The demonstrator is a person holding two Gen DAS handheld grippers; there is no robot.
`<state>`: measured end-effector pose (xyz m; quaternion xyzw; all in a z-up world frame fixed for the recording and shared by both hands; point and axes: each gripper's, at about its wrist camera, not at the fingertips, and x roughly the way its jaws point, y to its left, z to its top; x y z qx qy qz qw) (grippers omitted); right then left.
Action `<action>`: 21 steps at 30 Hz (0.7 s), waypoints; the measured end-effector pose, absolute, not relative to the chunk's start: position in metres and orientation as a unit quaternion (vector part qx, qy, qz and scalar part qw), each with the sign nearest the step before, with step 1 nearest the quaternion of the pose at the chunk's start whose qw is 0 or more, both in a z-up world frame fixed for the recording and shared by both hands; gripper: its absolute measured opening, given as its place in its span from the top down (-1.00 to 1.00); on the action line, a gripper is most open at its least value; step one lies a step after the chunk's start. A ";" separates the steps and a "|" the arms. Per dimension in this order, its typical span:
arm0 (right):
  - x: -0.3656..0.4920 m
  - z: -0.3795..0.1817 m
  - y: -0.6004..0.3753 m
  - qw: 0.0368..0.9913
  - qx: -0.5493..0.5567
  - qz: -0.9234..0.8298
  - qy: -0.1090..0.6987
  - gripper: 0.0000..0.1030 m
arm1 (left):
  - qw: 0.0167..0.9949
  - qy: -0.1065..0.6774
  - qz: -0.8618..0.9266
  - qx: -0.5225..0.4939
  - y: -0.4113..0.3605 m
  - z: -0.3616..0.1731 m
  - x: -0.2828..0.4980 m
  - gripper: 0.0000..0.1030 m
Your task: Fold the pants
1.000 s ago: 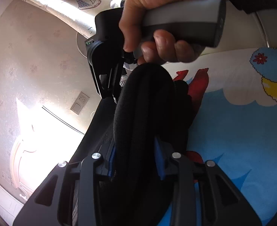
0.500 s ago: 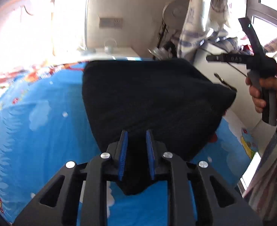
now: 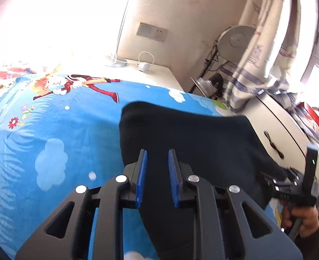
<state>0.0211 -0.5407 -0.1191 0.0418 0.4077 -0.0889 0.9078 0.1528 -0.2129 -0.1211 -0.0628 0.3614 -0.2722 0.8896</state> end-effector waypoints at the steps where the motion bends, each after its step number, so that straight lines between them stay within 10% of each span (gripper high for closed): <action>1: 0.022 -0.119 -0.540 0.908 0.041 -0.090 0.407 -0.76 | 0.881 0.372 -0.283 -0.072 -0.217 -0.122 0.173 0.64; 10: 0.021 -0.126 -0.546 0.906 0.080 -0.084 0.408 -0.77 | 0.910 0.354 -0.206 -0.058 -0.248 -0.110 0.270 0.64; 12: 0.022 -0.126 -0.546 0.903 0.088 -0.084 0.412 -0.77 | 0.913 0.303 -0.272 0.012 -0.287 -0.087 0.236 0.20; 16: 0.022 -0.126 -0.545 0.902 0.088 -0.091 0.413 -0.77 | 0.835 0.319 -0.443 0.073 -0.373 -0.079 0.190 0.10; 18: 0.021 -0.125 -0.544 0.901 0.086 -0.096 0.414 -0.77 | 0.783 0.353 -0.501 0.105 -0.419 -0.091 0.179 0.69; 21: 0.021 -0.124 -0.542 0.901 0.079 -0.107 0.412 -0.77 | 0.769 0.386 -0.479 0.172 -0.479 -0.125 0.182 0.74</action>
